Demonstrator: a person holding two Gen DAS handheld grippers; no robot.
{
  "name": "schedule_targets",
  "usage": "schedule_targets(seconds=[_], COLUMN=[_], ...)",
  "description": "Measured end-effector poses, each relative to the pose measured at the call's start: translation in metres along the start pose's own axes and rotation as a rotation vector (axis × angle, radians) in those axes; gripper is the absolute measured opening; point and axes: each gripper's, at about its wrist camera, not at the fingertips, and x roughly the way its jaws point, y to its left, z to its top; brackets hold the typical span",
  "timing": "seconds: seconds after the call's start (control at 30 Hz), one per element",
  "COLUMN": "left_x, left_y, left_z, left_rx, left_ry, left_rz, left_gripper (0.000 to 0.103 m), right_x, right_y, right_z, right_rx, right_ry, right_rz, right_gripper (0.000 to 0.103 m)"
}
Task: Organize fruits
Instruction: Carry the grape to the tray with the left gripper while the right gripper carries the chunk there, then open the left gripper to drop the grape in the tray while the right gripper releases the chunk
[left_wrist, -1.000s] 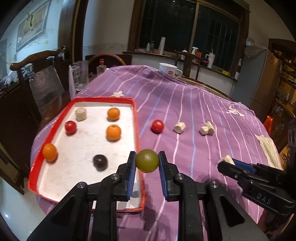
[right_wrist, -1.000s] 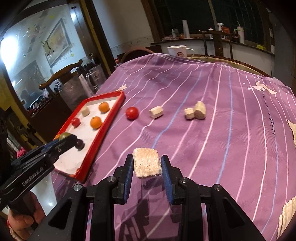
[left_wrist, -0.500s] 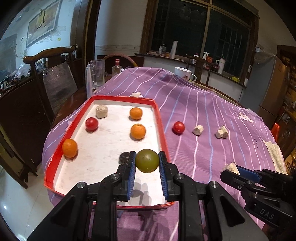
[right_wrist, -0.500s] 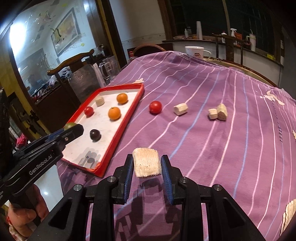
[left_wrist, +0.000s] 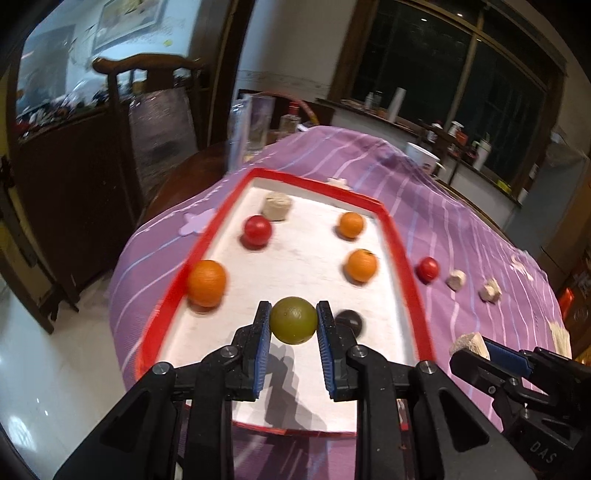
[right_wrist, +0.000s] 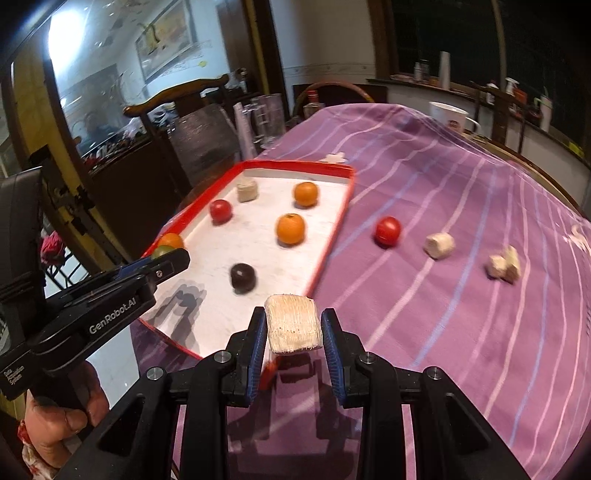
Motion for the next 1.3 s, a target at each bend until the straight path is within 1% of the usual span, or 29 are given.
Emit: schedule_targets(seconds=[0.1, 0.23, 0.5, 0.53, 0.6, 0.67, 0.7, 0.77, 0.87, 1.0, 1.13, 1.3], left_x=[0.007, 0.018, 0.031, 0.032, 0.031, 0.029, 0.028, 0.025, 0.020, 0.015, 0.004, -0.002], left_y=[0.013, 0.025, 0.029, 0.030, 0.030, 0.029, 0.028, 0.025, 0.025, 0.031, 0.037, 0.031], left_z=[0.003, 0.004, 0.005, 0.005, 0.006, 0.006, 0.007, 0.007, 0.008, 0.011, 0.015, 0.015], left_rx=[-0.028, -0.049, -0.046, -0.048, -0.056, -0.063, -0.063, -0.052, -0.053, -0.079, -0.117, -0.127], left_ry=[0.010, 0.028, 0.047, 0.048, 0.049, 0.052, 0.051, 0.042, 0.020, 0.014, -0.013, -0.015], left_rz=[0.014, 0.013, 0.016, 0.012, -0.010, -0.032, -0.036, -0.034, -0.033, -0.040, -0.031, -0.035], left_gripper=[0.023, 0.023, 0.024, 0.025, 0.032, 0.044, 0.046, 0.054, 0.062, 0.062, 0.064, 0.066], right_x=[0.014, 0.036, 0.064, 0.067, 0.069, 0.072, 0.074, 0.074, 0.072, 0.066, 0.054, 0.037], right_y=[0.013, 0.030, 0.040, 0.039, 0.038, 0.039, 0.039, 0.039, 0.037, 0.030, 0.023, 0.015], right_z=[0.008, 0.015, 0.015, 0.015, 0.014, 0.014, 0.013, 0.013, 0.012, 0.010, 0.007, 0.002], right_rx=[-0.031, -0.071, -0.081, -0.076, -0.063, -0.053, -0.051, -0.042, -0.029, 0.003, 0.039, 0.060], right_ry=[0.009, 0.031, 0.078, 0.082, 0.084, 0.095, 0.098, 0.099, 0.097, 0.084, 0.063, 0.031], right_rz=[0.018, 0.025, 0.042, 0.046, 0.063, 0.069, 0.070, 0.075, 0.083, 0.091, 0.105, 0.102], right_gripper=[0.033, 0.033, 0.034, 0.034, 0.034, 0.034, 0.034, 0.034, 0.034, 0.034, 0.034, 0.034])
